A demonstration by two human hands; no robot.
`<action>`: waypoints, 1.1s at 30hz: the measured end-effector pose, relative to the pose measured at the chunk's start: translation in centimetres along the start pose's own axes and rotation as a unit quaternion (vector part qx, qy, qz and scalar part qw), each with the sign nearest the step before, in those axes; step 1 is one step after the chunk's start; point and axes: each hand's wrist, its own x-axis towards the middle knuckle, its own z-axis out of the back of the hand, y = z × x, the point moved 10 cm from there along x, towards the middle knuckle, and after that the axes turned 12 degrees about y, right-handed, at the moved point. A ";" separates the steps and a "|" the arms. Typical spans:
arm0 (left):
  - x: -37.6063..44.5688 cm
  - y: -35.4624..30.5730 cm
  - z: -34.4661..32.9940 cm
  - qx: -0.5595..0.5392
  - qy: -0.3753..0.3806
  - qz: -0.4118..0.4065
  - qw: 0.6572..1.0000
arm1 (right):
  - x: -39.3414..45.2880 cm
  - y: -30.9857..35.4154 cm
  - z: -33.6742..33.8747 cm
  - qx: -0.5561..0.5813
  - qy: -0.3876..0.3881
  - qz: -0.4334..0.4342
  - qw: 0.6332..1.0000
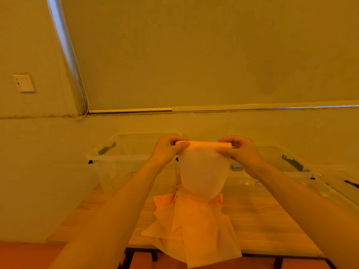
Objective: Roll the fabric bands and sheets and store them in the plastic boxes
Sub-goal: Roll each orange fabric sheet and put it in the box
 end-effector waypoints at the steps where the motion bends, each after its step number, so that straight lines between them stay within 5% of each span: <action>1: 0.0 0.1 0.0 0.001 -0.002 0.003 1.000 | 0.0 0.1 0.0 -0.002 0.001 0.002 1.000; 33: 0.1 0.5 0.2 -0.004 -0.017 0.002 1.000 | 0.2 -0.4 0.2 -0.005 0.004 0.011 1.000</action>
